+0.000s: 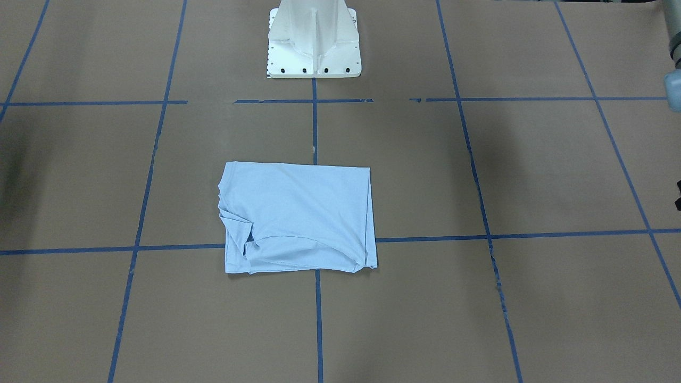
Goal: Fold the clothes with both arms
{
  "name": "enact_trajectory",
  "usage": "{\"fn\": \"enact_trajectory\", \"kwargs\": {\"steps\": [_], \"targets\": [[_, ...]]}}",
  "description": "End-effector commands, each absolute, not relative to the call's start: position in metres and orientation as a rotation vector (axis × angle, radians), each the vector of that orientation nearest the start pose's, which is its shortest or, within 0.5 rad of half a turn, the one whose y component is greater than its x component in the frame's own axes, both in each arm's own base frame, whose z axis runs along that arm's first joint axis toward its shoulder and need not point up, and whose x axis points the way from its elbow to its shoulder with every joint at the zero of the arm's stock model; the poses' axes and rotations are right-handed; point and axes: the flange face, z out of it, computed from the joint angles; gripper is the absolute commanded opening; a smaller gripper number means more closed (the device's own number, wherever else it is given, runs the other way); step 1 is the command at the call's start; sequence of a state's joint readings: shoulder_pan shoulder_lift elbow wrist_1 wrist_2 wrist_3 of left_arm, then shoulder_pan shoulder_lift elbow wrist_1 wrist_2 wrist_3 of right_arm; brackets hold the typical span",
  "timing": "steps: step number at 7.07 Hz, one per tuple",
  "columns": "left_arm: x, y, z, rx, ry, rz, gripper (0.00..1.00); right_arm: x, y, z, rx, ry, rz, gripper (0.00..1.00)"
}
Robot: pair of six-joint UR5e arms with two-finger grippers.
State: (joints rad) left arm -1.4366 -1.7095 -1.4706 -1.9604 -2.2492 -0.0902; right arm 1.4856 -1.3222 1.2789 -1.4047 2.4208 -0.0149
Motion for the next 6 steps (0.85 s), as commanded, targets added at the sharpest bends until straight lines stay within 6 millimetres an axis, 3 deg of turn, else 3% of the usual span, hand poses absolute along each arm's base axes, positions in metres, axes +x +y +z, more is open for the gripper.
{"fn": "enact_trajectory", "kwargs": {"steps": [1, 2, 3, 4, 6], "targets": [[-0.032, -0.528, 0.645, 0.306, 0.736, 0.191, 1.0, 0.059, -0.513, 0.692, 0.097, -0.907, -0.111, 1.0], [-0.03, -0.531, 0.642, 0.318, 0.732, 0.203, 1.0, 0.061, -0.507, 0.683, 0.119, -0.892, -0.115, 1.0], [-0.032, -0.524, 0.655, 0.313, 0.709, 0.204, 1.0, 0.065, -0.501, 0.694, 0.105, -0.832, -0.112, 1.0], [-0.032, -0.522, 0.653, 0.307, 0.71, 0.19, 1.0, 0.065, -0.499, 0.687, 0.109, -0.821, -0.101, 1.0], [-0.034, -0.513, 0.633, 0.197, 0.713, 0.149, 1.0, 0.072, -0.497, 0.659, 0.053, -0.84, 0.007, 1.0]]}}
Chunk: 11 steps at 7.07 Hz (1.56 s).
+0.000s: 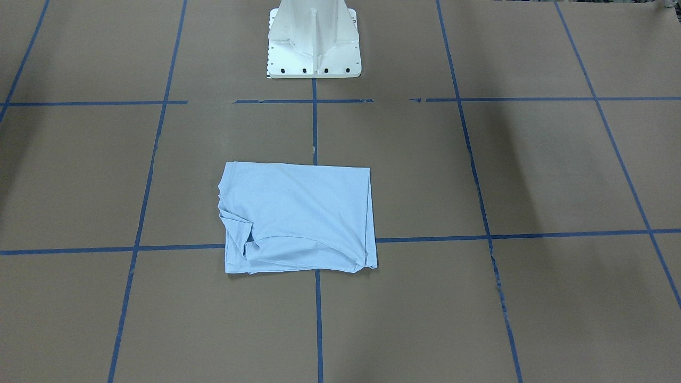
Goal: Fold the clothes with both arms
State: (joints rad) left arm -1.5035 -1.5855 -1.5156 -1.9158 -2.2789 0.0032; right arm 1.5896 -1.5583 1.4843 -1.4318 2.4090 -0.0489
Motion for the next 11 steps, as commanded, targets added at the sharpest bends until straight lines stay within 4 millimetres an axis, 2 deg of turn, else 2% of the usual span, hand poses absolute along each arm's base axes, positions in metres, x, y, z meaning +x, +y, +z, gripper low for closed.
{"fn": "enact_trajectory", "kwargs": {"steps": [1, 2, 3, 4, 5, 7, 8, 11], "targets": [[-0.033, -0.507, 0.614, 0.124, 0.717, 0.134, 1.0, 0.072, -0.493, 0.64, 0.012, -0.844, 0.027, 1.0], [-0.033, -0.502, 0.622, 0.097, 0.719, 0.127, 1.0, 0.07, -0.487, 0.634, -0.008, -0.87, 0.04, 1.0], [-0.033, -0.502, 0.63, 0.1, 0.719, 0.13, 1.0, 0.068, -0.482, 0.64, -0.026, -0.903, 0.052, 1.0], [-0.032, -0.504, 0.651, 0.123, 0.721, 0.14, 1.0, 0.068, -0.482, 0.636, -0.046, -0.902, 0.112, 1.0], [-0.032, -0.505, 0.66, 0.137, 0.721, 0.144, 1.0, 0.068, -0.48, 0.639, -0.067, -0.898, 0.159, 1.0], [-0.031, -0.505, 0.657, 0.14, 0.721, 0.145, 1.0, 0.068, -0.463, 0.663, -0.038, -0.891, 0.146, 1.0], [-0.032, -0.505, 0.656, 0.14, 0.721, 0.142, 1.0, 0.068, -0.462, 0.67, -0.019, -0.885, 0.143, 1.0], [-0.028, -0.504, 0.654, 0.126, 0.77, 0.129, 1.0, 0.068, -0.465, 0.668, -0.012, -0.877, 0.138, 1.0]]}}
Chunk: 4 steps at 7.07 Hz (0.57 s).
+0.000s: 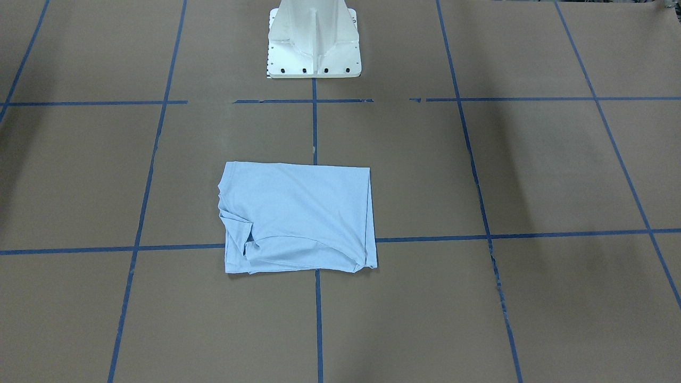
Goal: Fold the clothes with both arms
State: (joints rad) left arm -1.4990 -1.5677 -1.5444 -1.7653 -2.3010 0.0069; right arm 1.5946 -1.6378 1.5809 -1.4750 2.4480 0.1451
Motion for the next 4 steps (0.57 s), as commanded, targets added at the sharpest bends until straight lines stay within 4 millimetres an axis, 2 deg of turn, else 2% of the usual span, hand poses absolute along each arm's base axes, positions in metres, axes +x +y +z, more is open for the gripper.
{"fn": "enact_trajectory", "kwargs": {"steps": [1, 4], "targets": [[-0.0259, -0.5035, 0.6528, 0.117, 0.801, 0.113, 1.0, 0.0676, -0.466, 0.667, -0.011, -0.876, 0.138, 1.0], [-0.0257, -0.5039, 0.6499, 0.095, 0.808, 0.048, 1.0, 0.0677, -0.4683, 0.6648, -0.006, -0.876, 0.136, 1.0]]}}
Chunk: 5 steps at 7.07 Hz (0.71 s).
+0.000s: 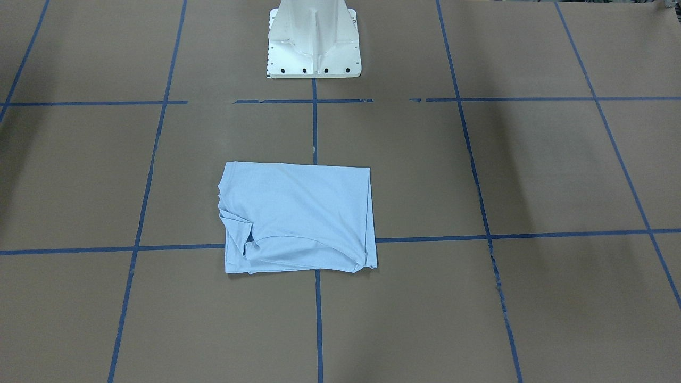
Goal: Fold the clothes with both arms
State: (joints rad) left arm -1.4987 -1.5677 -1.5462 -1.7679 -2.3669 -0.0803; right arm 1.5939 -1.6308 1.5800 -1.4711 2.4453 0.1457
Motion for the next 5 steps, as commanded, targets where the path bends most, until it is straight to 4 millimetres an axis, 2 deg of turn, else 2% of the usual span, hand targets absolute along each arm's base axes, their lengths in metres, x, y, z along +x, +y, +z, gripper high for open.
{"fn": "enact_trajectory", "kwargs": {"steps": [1, 5], "targets": [[-0.0257, -0.5039, 0.6499, 0.095, 0.808, 0.048, 1.0, 0.0677, -0.4683, 0.6648, -0.006, -0.876, 0.136, 1.0], [-0.0257, -0.5041, 0.6489, 0.097, 0.808, 0.049, 1.0, 0.0676, -0.4688, 0.6616, -0.001, -0.878, 0.133, 1.0]]}}
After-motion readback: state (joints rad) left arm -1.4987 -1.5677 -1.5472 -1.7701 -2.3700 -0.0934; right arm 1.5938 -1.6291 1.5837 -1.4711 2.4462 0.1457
